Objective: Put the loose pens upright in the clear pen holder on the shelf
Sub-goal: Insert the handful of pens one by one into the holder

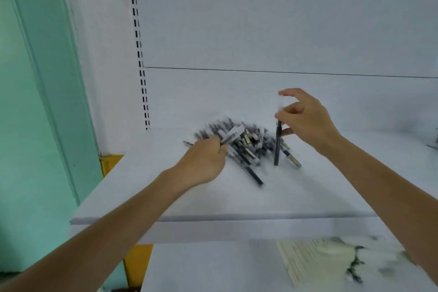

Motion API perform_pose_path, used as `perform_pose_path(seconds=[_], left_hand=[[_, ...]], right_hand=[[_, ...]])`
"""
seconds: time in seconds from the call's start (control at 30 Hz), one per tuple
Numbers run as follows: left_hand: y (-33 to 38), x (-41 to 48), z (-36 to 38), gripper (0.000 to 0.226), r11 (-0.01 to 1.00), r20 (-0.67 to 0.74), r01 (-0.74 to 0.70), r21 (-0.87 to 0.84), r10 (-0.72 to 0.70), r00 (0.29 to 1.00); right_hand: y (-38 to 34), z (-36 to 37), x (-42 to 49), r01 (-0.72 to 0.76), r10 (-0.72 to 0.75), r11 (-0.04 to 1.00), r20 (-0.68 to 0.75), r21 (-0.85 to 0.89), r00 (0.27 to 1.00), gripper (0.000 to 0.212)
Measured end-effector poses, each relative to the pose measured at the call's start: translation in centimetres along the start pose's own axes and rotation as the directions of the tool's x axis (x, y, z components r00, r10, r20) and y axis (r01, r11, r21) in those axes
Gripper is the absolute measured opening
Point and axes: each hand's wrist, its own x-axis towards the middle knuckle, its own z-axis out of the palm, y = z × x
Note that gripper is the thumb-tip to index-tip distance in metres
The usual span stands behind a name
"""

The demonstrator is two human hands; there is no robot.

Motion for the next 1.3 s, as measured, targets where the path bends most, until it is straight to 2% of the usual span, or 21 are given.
perform_pose_path(seconds=[0.13,0.27,0.43,0.53,0.73,0.83,0.9,1.0,1.17,1.3], left_hand=[[6.3,-0.7,3.0,0.031,0.994,0.04,-0.093,-0.062,0.096,0.995],[13.4,-2.1,8.0,0.035,0.96,0.031,-0.217,-0.175,0.225,0.974],[21.2,-4.8,14.8,0.035,0.893,0.117,-0.351,-0.281,0.395,0.911],[25.0,-5.4,17.8,0.031,0.86,0.163,-0.419,-0.292,0.476,0.864],[32.0,-4.4,22.3,0.027,0.77,0.141,-0.545,-0.331,0.612,0.778],[35.4,-3.2,24.3,0.022,0.697,0.104,-0.635,-0.334,0.697,0.71],[37.7,-1.4,25.1,0.018,0.676,0.098,-0.655,-0.338,0.718,0.689],[40.8,2.3,25.8,0.023,0.697,0.094,-0.649,-0.305,0.701,0.707],[45.2,8.4,27.9,0.023,0.742,0.077,-0.542,-0.393,0.614,0.785],[47.4,12.0,30.5,0.025,0.772,0.069,-0.48,-0.417,0.554,0.83]], right_hand=[[2.7,-7.9,-4.7,-0.072,0.073,0.997,-0.222,0.013,0.972,0.038],[5.3,-14.5,-10.9,-0.113,0.066,0.989,-0.395,-0.099,0.917,0.045],[6.6,-22.7,-17.4,-0.172,0.044,0.958,-0.474,-0.229,0.879,0.048],[7.6,-27.0,-20.2,-0.228,0.074,0.946,-0.535,-0.228,0.842,0.047],[10.9,-34.1,-23.3,-0.307,0.119,0.928,-0.613,-0.211,0.781,0.045],[12.8,-37.9,-22.5,-0.305,0.097,0.924,-0.634,-0.229,0.767,0.043],[14.2,-40.7,-20.6,-0.285,0.084,0.936,-0.656,-0.205,0.75,0.043],[16.2,-44.5,-16.8,-0.24,0.084,0.959,-0.662,-0.149,0.745,0.047],[19.2,-49.0,-11.5,-0.184,0.009,0.963,-0.658,-0.197,0.753,0.05],[22.7,-51.7,-8.3,-0.168,0.032,0.974,-0.645,-0.151,0.763,0.053]])
